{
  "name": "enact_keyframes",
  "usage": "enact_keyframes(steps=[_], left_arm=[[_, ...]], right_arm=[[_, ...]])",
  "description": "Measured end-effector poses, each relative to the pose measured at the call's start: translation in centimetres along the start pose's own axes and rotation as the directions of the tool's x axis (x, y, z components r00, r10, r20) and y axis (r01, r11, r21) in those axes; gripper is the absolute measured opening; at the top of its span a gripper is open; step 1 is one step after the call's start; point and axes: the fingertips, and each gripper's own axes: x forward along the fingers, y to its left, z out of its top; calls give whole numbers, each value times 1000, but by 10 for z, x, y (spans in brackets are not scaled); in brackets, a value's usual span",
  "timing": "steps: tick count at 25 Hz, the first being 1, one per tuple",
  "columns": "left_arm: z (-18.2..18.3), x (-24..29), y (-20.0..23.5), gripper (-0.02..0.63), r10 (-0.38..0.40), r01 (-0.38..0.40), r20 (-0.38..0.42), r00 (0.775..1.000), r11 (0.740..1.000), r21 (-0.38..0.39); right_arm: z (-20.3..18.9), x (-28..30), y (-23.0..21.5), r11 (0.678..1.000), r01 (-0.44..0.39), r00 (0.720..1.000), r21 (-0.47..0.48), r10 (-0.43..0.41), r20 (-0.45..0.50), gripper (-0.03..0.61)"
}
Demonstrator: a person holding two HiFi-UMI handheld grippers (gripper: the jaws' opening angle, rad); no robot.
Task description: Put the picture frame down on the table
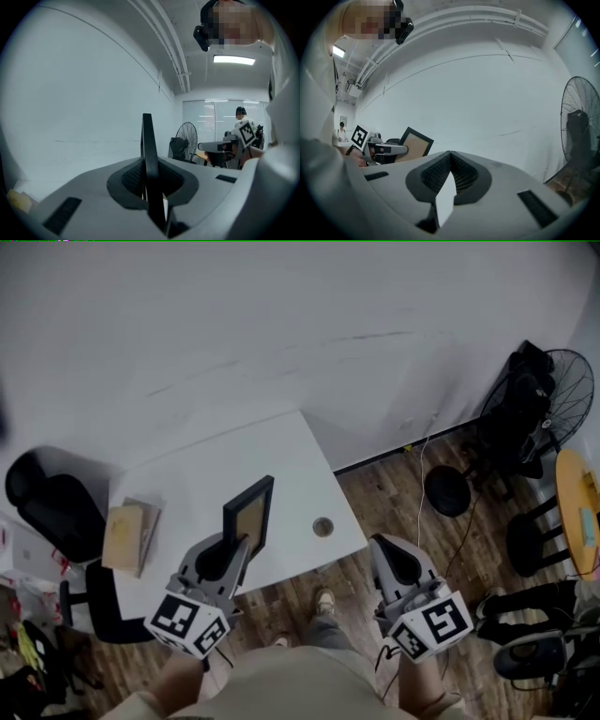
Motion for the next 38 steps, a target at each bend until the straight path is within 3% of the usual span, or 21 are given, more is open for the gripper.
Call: enact_keyframes(steps=[9, 15, 20, 25, 30, 38], left_arm=[[3, 68, 7, 55, 70, -70, -14, 997, 997, -34], [5, 88, 12, 55, 139, -138, -30, 990, 990, 15], [4, 103, 18, 55, 195, -195, -28, 980, 981, -7], [9, 111, 14, 55, 242, -242, -2, 970, 970, -2], [3, 101, 20, 55, 271, -272, -29, 962, 962, -13], [-3, 97, 38, 55, 265, -266, -41, 963, 964, -21]], right_arm=[[-4, 49, -61, 996, -93, 994, 12, 94, -52, 23], [-6, 75, -88, 990, -143, 987, 18, 144, -67, 23], [-11, 91, -103, 979, -199, 976, 42, 201, -77, 23], [-20, 113, -103, 963, -265, 957, 41, 268, -107, 23], [-22, 126, -93, 950, -306, 945, 67, 311, -100, 23], [-24, 145, -78, 949, -309, 942, 61, 314, -120, 23]])
